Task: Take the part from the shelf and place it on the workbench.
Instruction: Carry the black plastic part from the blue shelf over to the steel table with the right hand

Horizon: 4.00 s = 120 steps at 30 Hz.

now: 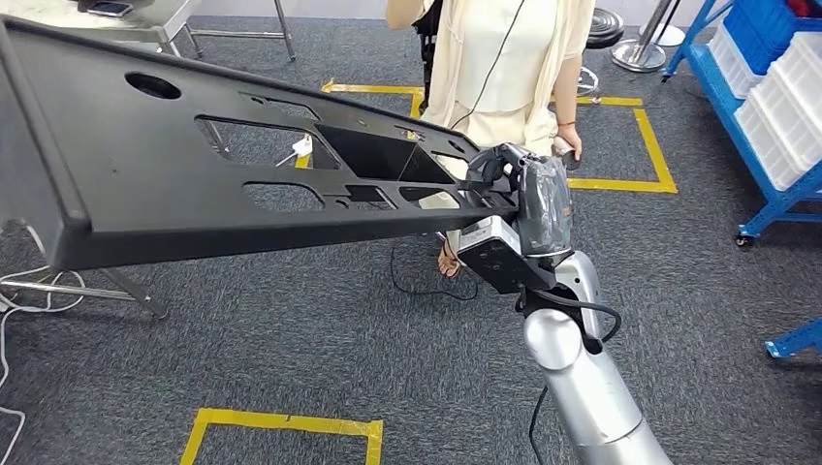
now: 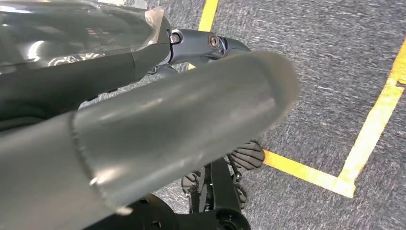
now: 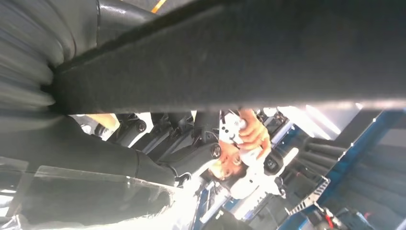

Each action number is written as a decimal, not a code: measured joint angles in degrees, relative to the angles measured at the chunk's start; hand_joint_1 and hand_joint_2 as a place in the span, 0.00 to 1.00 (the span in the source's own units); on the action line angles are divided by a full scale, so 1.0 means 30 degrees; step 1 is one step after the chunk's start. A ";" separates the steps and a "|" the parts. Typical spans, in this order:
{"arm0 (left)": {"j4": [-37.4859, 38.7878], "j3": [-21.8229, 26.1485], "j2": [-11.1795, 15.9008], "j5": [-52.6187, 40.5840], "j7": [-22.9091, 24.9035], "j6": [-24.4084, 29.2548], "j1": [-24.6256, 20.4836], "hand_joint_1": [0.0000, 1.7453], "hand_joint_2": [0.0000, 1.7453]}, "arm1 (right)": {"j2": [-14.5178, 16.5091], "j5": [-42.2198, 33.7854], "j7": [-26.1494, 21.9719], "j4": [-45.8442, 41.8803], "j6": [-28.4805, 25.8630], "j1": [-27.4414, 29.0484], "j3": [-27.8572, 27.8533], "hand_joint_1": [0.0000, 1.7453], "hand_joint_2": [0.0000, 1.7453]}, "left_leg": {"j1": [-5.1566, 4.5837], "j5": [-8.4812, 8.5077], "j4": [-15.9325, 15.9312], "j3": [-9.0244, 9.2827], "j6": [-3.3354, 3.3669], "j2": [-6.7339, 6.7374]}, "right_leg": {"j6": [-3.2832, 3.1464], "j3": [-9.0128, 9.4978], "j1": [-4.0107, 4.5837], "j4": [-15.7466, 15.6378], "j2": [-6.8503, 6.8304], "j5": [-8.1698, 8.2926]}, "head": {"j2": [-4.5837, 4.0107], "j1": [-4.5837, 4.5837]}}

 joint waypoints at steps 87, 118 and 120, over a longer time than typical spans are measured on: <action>0.0051 0.0936 -0.0093 0.0053 0.1377 0.1732 0.0667 0.00 0.00 | 0.2027 -0.1821 -0.0821 0.5058 0.1933 -0.3629 0.0758 1.00 1.00 | -0.0239 0.0285 -0.0590 0.0388 0.0883 0.0919 | -0.0364 -0.1913 0.0299 0.4117 -0.0810 -0.1582 | 0.0000 -0.0168; 0.0000 0.1415 -0.0095 0.0220 0.0160 0.1260 0.0506 0.00 0.00 | 0.2158 -0.1838 -0.0752 0.5449 0.1969 -0.5235 0.1149 1.00 1.00 | -0.0144 0.0322 -0.0354 0.0070 0.0603 0.0797 | -0.0280 -0.2080 0.0286 0.3996 -0.0794 -0.1430 | 0.0000 -0.0058; 0.0000 0.1419 -0.0095 0.0266 0.0106 0.1262 0.0505 0.00 0.00 | 0.2162 -0.1850 -0.0752 0.5451 0.1969 -0.5303 0.1195 1.00 1.00 | -0.0144 0.0182 -0.0167 0.0033 0.0415 0.0322 | -0.0029 -0.1030 0.0163 0.1334 -0.0248 -0.0155 | 0.0000 -0.0035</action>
